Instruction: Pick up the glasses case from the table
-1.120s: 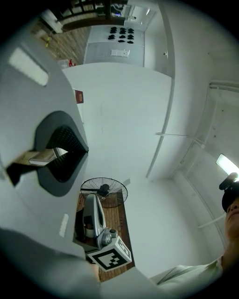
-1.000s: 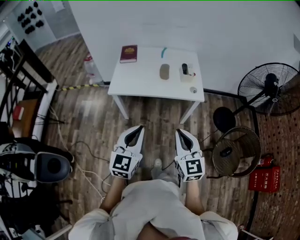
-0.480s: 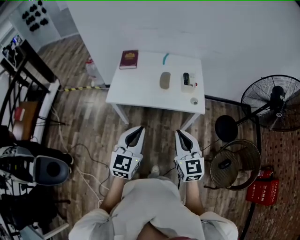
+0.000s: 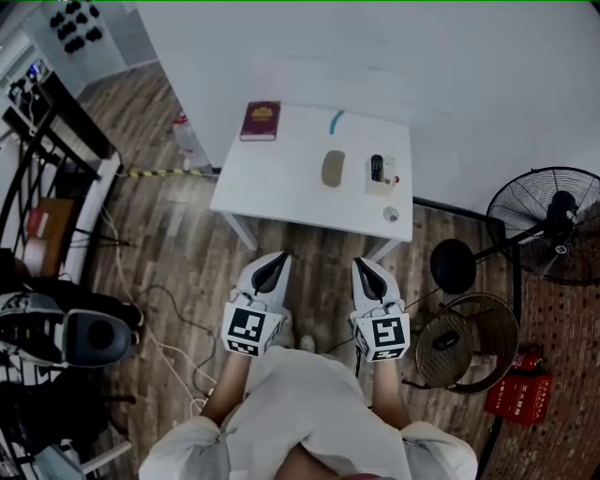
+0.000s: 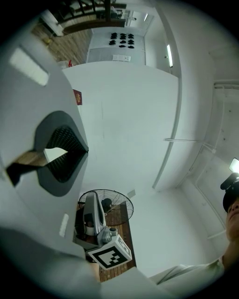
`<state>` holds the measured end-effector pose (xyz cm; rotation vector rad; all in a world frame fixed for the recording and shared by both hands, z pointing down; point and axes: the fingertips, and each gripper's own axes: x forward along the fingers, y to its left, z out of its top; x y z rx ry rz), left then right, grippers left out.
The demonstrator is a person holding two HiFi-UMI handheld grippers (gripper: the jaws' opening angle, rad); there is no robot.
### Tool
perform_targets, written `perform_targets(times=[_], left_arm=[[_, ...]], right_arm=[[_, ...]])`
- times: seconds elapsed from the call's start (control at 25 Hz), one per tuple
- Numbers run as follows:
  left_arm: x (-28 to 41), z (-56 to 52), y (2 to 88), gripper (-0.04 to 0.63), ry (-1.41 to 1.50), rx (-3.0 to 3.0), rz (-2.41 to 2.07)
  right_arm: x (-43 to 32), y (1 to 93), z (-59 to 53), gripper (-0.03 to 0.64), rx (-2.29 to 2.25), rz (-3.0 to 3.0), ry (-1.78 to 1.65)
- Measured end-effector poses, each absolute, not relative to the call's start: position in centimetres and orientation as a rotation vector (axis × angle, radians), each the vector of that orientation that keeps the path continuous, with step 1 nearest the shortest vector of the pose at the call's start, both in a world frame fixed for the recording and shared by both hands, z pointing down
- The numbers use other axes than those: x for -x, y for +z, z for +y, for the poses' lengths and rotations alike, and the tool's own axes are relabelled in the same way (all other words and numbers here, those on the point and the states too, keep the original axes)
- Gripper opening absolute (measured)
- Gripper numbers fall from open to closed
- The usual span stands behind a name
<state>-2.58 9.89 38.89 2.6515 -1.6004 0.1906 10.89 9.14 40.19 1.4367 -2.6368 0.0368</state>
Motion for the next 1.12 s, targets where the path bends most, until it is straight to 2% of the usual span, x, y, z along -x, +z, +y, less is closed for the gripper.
perform_targets(times=[0.4, 1.12], left_arm=[[3.4, 4.8, 38.9, 0.018, 0.163, -2.669, -1.589], [5.6, -12.7, 38.1, 0.018, 0.173, -2.751, -1.449]], right_arm=[[-10.0, 40.3, 4.6, 0.005, -1.449, -2.629, 0.024], [-7.3, 39.4, -11.5, 0.005, -1.569, -2.533, 0.027]])
